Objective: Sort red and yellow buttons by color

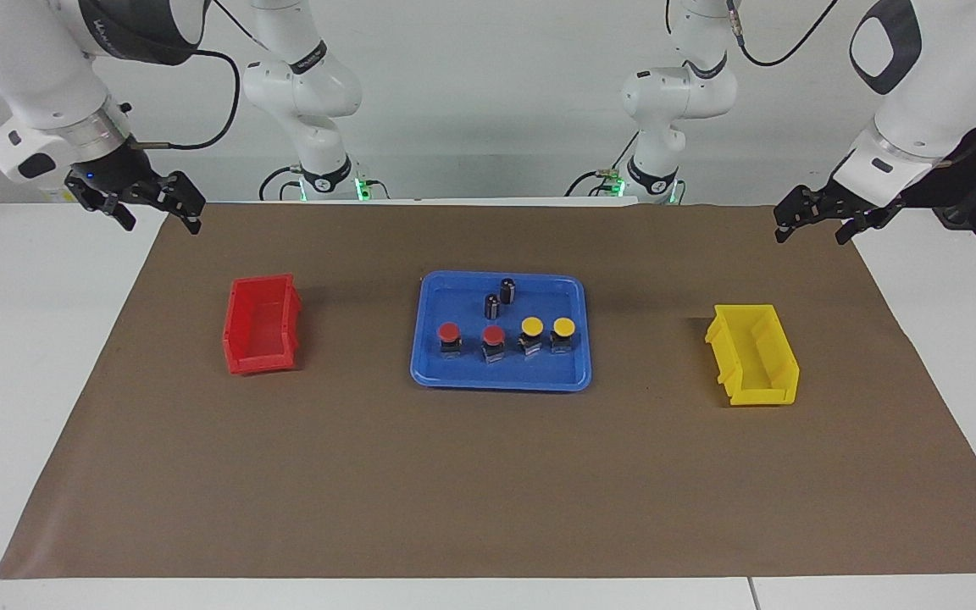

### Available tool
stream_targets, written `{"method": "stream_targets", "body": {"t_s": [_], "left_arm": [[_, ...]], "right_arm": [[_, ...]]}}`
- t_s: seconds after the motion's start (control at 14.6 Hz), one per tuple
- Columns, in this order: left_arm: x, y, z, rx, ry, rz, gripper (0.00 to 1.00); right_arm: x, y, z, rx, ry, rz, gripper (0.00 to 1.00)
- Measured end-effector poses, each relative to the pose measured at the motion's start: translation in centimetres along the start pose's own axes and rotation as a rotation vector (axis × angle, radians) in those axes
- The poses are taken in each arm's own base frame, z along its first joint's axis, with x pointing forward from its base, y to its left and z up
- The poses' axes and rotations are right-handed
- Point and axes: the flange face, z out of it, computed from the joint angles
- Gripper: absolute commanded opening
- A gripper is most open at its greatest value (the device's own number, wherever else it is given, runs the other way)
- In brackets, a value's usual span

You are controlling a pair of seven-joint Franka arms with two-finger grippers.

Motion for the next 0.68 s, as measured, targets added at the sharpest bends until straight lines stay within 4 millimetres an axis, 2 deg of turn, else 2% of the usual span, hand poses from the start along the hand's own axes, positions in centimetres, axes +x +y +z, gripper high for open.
{"method": "stream_targets", "body": {"t_s": [0.41,0.55,0.68], "left_arm": [[0.0,0.0,0.0,0.000,0.000,0.000,1.00],[0.0,0.0,0.0,0.000,0.000,0.000,1.00],[0.0,0.0,0.0,0.000,0.000,0.000,1.00]], "right_arm": [[0.2,-0.8,-0.2,-0.002,0.016,-0.026,1.00],[0.5,-2.7,-0.3,-0.005,0.034,-0.062,1.00],[0.6,-7.0,-0.2,-0.009,0.039,-0.092,1.00]]}}
